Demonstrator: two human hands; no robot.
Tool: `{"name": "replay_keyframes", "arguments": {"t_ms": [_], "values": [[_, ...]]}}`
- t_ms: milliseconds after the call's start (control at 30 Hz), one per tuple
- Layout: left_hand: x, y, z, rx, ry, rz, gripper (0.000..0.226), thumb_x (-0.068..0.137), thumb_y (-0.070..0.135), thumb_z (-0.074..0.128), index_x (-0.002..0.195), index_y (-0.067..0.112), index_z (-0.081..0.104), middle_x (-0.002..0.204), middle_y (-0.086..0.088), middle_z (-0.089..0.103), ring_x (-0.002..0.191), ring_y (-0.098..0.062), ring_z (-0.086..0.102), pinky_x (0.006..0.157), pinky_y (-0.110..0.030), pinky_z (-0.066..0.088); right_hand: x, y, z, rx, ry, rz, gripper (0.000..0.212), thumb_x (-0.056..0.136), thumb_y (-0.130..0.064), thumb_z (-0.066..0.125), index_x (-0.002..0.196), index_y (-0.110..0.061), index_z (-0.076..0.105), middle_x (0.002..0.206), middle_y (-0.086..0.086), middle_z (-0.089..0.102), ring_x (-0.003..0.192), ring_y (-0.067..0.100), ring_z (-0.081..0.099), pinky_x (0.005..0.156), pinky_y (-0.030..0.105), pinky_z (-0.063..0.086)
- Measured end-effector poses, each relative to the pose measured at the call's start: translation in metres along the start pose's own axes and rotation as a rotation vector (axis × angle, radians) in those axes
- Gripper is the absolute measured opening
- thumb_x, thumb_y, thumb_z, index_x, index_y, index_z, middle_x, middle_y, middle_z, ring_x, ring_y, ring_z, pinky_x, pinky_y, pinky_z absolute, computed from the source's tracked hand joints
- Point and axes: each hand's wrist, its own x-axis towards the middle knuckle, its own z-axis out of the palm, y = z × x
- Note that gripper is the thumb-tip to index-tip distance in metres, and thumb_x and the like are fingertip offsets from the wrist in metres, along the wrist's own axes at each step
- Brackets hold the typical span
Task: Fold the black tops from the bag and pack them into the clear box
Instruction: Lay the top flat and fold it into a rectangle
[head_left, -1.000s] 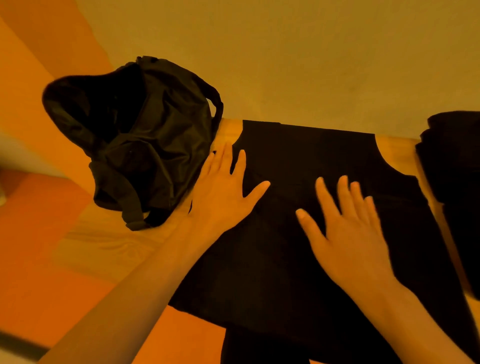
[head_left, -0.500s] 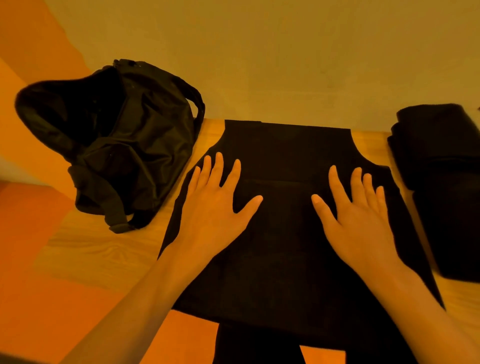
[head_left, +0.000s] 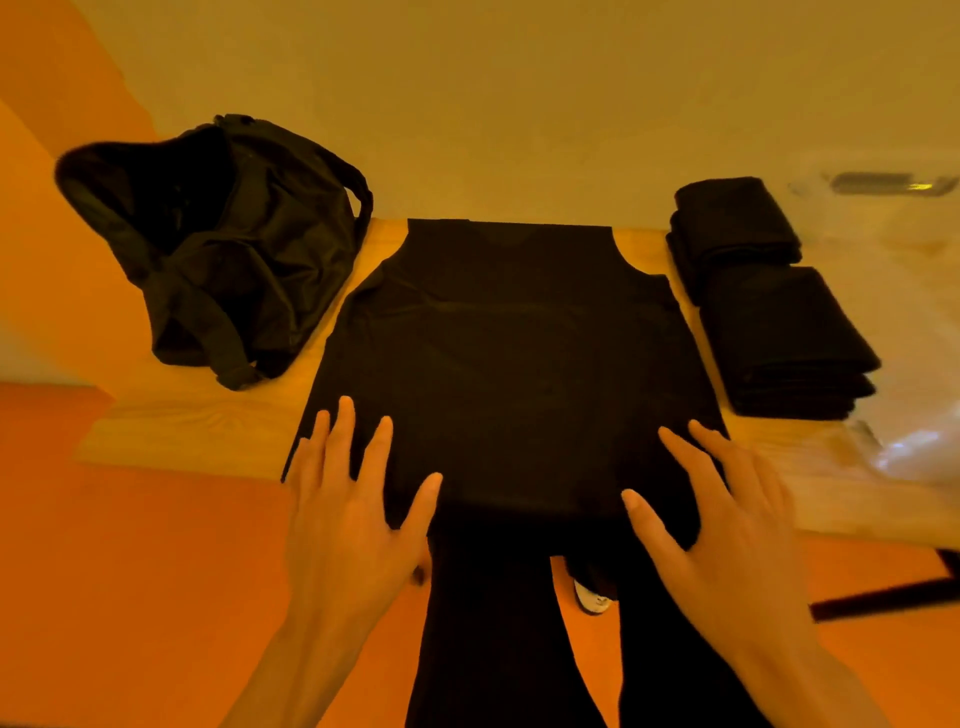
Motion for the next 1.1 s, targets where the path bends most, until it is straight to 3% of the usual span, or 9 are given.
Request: {"name": "replay_keyframes", "arguments": {"t_ms": [100,167,367,467,600,700,800,933,1100], "values": [[-0.034,-0.026,0.011,-0.068,0.166,-0.062,0.068,0.094,0.058,0.042,0.140,0.010,0.057,0.160,-0.016,0.033,0.151,-0.036,0.026,0.114,-0.055,0.028,-0.031,0.015,-0.017,0.170,0.112,0.067,0.053,0.080,-0.063,0.054,0.114,-0.023,0.064,0.115,-0.003,0.058,0.108,0.019,0.054,0.087,0.034,0.045],[-0.056,-0.038,0.020,-0.189,0.264,-0.177,0.066,0.094,0.056,0.044,0.136,0.006,0.055,0.150,-0.020,0.041,0.139,-0.041,0.038,0.108,-0.056,0.033,-0.046,0.022,-0.027,0.383,0.040,0.273,0.045,0.076,-0.063,0.057,0.098,-0.024,0.061,0.094,-0.007,0.062,0.088,0.014,0.060,0.071,0.029,0.047],[-0.062,-0.050,0.039,-0.814,0.113,-0.594,0.074,0.092,0.065,0.053,0.144,0.014,0.042,0.144,-0.009,0.047,0.133,-0.028,0.047,0.106,-0.048,0.041,-0.050,0.054,-0.012,0.728,-0.162,0.601,0.032,0.091,-0.035,0.071,0.116,-0.020,0.060,0.083,0.013,0.070,0.054,0.014,0.058,0.052,0.027,0.045],[-0.056,-0.049,0.037,-1.016,-0.040,-0.598,0.055,0.094,0.051,0.059,0.141,0.025,0.048,0.138,0.004,0.053,0.132,-0.018,0.047,0.106,-0.044,0.039,-0.050,0.055,-0.002,0.812,-0.217,0.642,0.020,0.093,-0.025,0.070,0.111,-0.020,0.062,0.086,0.019,0.068,0.053,0.013,0.050,0.046,0.023,0.039],[-0.059,-0.053,0.029,-1.066,-0.137,-0.573,0.011,0.101,0.029,0.061,0.110,0.027,0.067,0.116,0.013,0.066,0.123,-0.017,0.055,0.099,-0.036,0.037,-0.051,0.057,0.001,0.848,-0.181,0.646,0.012,0.096,-0.018,0.068,0.090,-0.008,0.069,0.064,0.007,0.055,0.047,0.010,0.041,0.044,0.023,0.032],[-0.065,-0.059,0.021,-1.118,-0.142,-0.559,0.023,0.105,0.020,0.052,0.117,0.033,0.066,0.123,0.012,0.067,0.122,-0.014,0.059,0.098,-0.038,0.045,-0.054,0.055,-0.005,0.799,-0.182,0.608,0.020,0.098,-0.021,0.063,0.087,-0.006,0.067,0.064,0.005,0.056,0.049,0.012,0.048,0.047,0.024,0.036],[-0.071,-0.059,0.005,-1.082,-0.109,-0.581,0.022,0.107,0.024,0.045,0.119,0.036,0.060,0.114,0.018,0.063,0.114,-0.014,0.061,0.100,-0.043,0.045,-0.061,0.050,-0.011,0.691,-0.127,0.530,0.025,0.101,-0.024,0.057,0.087,-0.004,0.062,0.084,0.011,0.063,0.068,0.020,0.058,0.058,0.029,0.043],[-0.077,-0.056,-0.017,-1.001,-0.054,-0.482,0.015,0.105,0.028,0.051,0.105,0.014,0.056,0.102,-0.006,0.068,0.104,-0.028,0.066,0.079,-0.037,0.051,-0.074,0.044,-0.019,0.810,-0.103,0.576,0.035,0.103,-0.033,0.052,0.097,0.000,0.059,0.090,0.027,0.059,0.075,0.026,0.055,0.064,0.037,0.044],[-0.089,-0.060,-0.050,-1.026,-0.005,-0.413,0.029,0.098,0.025,0.060,0.126,0.025,0.050,0.097,-0.010,0.075,0.094,-0.022,0.074,0.086,-0.048,0.055,-0.080,0.033,-0.041,0.962,-0.151,0.660,0.020,0.094,-0.031,0.065,0.105,-0.017,0.056,0.102,0.013,0.069,0.083,0.027,0.071,0.073,0.044,0.061]]}}
